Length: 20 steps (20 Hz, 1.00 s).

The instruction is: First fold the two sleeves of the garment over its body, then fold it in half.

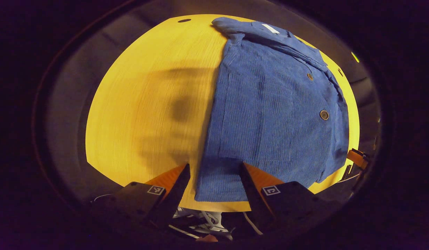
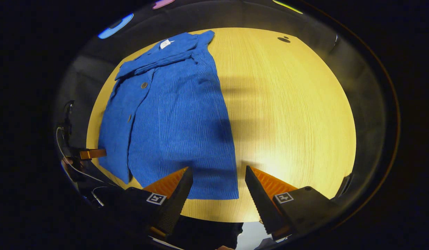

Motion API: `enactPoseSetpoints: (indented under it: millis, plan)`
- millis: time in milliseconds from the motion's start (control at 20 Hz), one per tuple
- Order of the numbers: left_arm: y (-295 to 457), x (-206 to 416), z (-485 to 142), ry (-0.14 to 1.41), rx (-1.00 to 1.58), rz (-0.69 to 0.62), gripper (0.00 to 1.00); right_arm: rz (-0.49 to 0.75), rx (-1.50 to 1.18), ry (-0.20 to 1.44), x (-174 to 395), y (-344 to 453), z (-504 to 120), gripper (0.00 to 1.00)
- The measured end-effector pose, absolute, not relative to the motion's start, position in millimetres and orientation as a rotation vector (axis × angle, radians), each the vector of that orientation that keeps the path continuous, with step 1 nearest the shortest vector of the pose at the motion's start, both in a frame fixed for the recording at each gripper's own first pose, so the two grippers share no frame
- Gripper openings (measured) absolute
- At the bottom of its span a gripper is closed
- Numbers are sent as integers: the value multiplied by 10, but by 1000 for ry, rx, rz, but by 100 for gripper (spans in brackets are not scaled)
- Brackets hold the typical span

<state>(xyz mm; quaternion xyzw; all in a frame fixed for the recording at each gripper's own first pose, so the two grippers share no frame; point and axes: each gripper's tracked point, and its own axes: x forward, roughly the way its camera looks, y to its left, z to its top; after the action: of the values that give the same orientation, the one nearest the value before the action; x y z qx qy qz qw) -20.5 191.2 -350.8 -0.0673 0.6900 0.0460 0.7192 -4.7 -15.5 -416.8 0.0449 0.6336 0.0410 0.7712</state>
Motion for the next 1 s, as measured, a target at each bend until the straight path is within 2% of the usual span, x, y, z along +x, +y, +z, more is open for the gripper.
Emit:
enactPoseSetpoints:
  millis: [450,700,850,900,1000]
  plan:
    - [1841,-191,-3533,1565,-135,107,84,52,-34,1450,-149,-139,-4375,97]
    - [1840,-175,-3534,1595,-137,100,82,39,-23,1487,-189,-163,-4406,97]
    - [1825,-173,-3539,1605,-140,93,84,28,-12,1498,-191,-140,-4406,97]
    - [1799,-190,-3518,1618,-138,81,84,29,-6,1495,-173,-102,-4398,87]
    - [1700,-178,-3537,1605,-137,38,51,62,1,1484,-168,34,-4405,67]
